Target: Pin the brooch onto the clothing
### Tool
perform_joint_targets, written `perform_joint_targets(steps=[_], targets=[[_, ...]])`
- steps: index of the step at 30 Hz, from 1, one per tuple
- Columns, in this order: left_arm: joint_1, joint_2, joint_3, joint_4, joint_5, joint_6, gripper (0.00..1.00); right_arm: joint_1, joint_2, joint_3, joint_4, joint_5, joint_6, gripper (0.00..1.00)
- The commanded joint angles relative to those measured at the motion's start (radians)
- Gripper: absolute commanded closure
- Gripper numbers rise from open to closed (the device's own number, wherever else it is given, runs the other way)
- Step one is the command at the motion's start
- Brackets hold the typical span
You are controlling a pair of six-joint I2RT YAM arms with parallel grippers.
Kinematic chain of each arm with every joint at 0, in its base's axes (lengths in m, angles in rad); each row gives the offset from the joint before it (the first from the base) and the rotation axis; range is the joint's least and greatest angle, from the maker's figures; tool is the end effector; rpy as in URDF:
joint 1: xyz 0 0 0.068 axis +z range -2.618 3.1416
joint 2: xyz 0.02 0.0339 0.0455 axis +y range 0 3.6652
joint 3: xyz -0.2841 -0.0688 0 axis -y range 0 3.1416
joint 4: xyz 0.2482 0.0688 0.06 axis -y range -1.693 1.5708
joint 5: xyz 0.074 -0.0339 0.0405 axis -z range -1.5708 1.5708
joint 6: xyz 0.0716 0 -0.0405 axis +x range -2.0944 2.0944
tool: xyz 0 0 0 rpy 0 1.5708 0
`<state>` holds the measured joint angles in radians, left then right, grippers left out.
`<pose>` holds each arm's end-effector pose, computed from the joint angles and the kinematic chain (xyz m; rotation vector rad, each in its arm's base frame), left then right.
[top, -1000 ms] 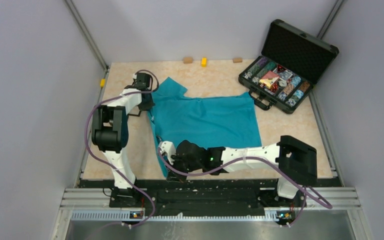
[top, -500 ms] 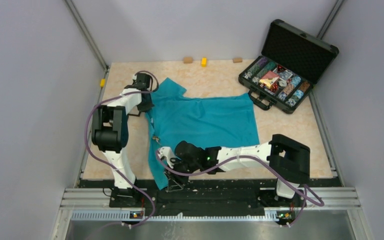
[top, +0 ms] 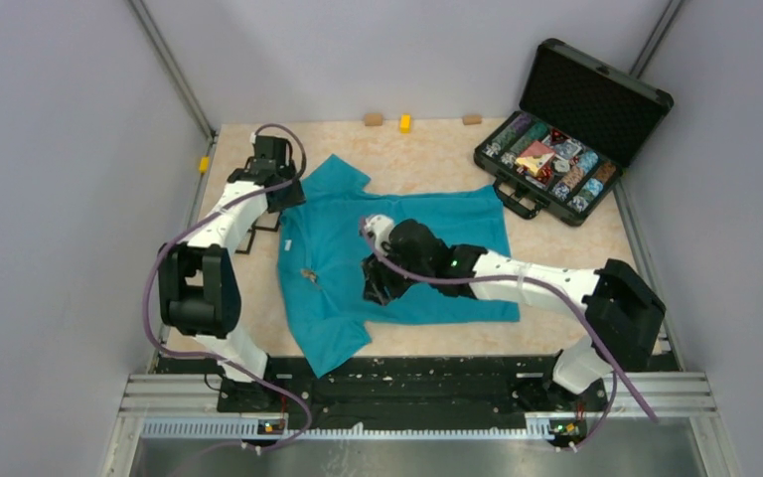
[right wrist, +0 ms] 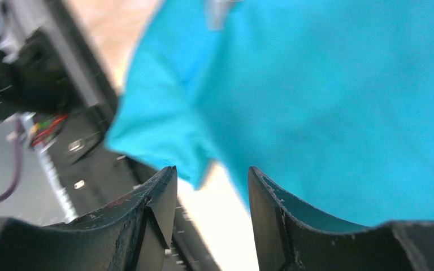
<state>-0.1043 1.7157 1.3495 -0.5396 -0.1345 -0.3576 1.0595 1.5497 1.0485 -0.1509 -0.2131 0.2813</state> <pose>0.4025 -0.0325 0.2477 -0.3682 2.4378 -0.0332 0.1703 0.3344 0.2435 -1.0203 2.1563 0.9317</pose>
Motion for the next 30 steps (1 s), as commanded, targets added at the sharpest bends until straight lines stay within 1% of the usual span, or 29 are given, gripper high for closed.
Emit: perform_joint_targets(steps=[1,3,7,9,12,16,21,26,28,30], targets=[[-0.012,-0.104,-0.096,-0.005,0.012,-0.046,0.51,-0.136,-0.038,-0.019,-0.118,0.186,0.001,0.49],[-0.014,-0.143,-0.139,0.004,0.014,-0.065,0.48,-0.212,-0.041,-0.045,-0.113,0.21,0.0,0.48],[-0.018,-0.259,-0.277,0.069,0.054,-0.135,0.48,-0.321,-0.009,-0.059,-0.065,0.268,-0.032,0.48],[-0.02,-0.328,-0.35,0.094,0.051,-0.169,0.48,-0.334,0.026,-0.042,-0.044,0.31,-0.068,0.48],[-0.02,-0.398,-0.429,0.086,-0.003,-0.194,0.47,-0.346,0.096,0.013,-0.025,0.361,-0.119,0.48],[-0.019,-0.47,-0.529,0.045,-0.069,-0.233,0.45,-0.369,0.192,0.105,0.003,0.366,-0.173,0.48],[-0.015,-0.56,-0.646,0.032,-0.131,-0.286,0.42,-0.389,0.29,0.23,0.03,0.345,-0.231,0.48],[0.009,-0.588,-0.711,0.023,-0.18,-0.285,0.47,-0.395,0.398,0.364,0.035,0.326,-0.275,0.48],[0.021,-0.584,-0.727,0.036,-0.168,-0.286,0.47,-0.396,0.441,0.417,0.025,0.328,-0.302,0.48],[0.036,-0.573,-0.744,0.067,-0.124,-0.289,0.48,-0.398,0.48,0.458,0.022,0.325,-0.315,0.48]])
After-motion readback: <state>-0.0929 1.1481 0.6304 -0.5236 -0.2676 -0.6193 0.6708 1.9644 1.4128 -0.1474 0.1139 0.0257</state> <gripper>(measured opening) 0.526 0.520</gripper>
